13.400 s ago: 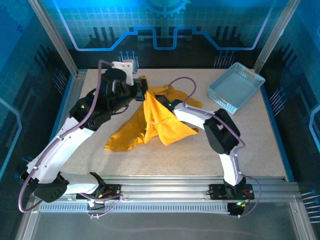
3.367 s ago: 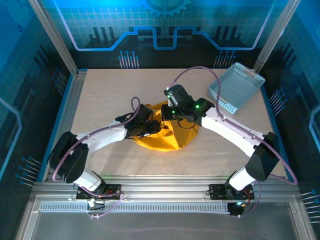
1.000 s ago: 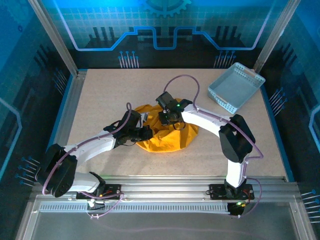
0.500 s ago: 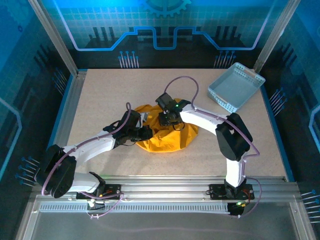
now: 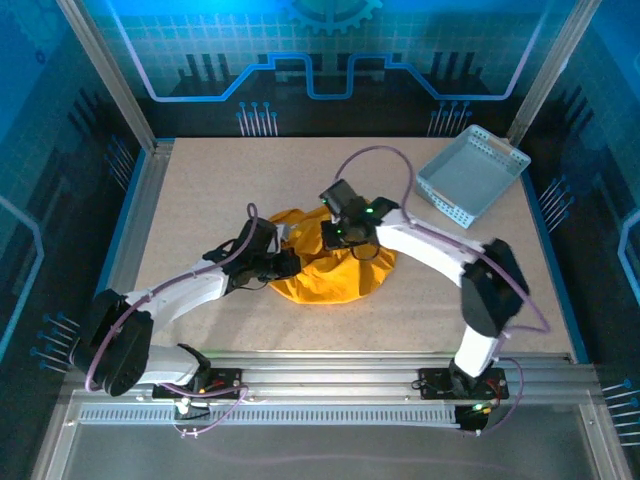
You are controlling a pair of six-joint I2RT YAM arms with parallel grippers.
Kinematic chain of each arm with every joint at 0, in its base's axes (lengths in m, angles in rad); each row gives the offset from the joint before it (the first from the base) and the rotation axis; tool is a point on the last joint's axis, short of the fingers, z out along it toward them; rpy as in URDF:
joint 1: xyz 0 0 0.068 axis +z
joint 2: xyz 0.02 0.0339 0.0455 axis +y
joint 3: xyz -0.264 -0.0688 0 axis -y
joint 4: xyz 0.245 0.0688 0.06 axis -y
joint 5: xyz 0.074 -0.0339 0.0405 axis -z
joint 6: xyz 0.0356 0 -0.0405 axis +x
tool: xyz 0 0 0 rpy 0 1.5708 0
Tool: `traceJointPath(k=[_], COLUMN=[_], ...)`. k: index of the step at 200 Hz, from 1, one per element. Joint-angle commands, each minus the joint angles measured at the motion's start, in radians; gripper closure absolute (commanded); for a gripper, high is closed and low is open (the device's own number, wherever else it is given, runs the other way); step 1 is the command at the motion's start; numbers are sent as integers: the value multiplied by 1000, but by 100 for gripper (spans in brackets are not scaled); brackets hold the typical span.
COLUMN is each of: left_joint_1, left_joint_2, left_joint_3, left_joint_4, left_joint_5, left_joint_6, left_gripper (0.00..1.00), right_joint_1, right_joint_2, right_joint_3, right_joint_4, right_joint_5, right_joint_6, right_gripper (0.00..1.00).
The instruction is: Fold the inside-out t-shirt
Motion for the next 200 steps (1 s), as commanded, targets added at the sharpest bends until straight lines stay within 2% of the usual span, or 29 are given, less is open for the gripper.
traceJointPath(k=[1, 37, 59, 74, 90, 121, 152, 200], left_joint_1=[38, 62, 44, -19, -105, -210, -266, -270], left_joint_2=[-31, -31, 12, 34, 24, -74, -118, -54], left_joint_3=[17, 48, 90, 134, 173, 170, 143, 177], left_joint_4=[-29, -52, -94, -157, -221, -229, -149, -54], left_joint_5=[3, 0, 3, -74, -222, -416, -408, -328], left_joint_6=[48, 94, 145, 194, 229, 248, 295, 265], left_gripper=[100, 100, 86, 71, 56, 44, 34, 33], right_joint_1=[-26, -121, -156, -163, -165, -162, -133, -69], right_joint_2=[-187, -338, -335, -304, -270, -243, -254, -295], right_joint_3=[-52, -197, -296, -323, -312, -228, -160, -146], right_joint_4=[24, 68, 139, 185, 217, 222, 200, 181], right_joint_5=[-138, -271, -307, -317, -330, -347, -374, -349], right_joint_6=[14, 84, 123, 127, 134, 131, 128, 136], right_gripper=[100, 100, 100, 100, 100, 100, 100, 100])
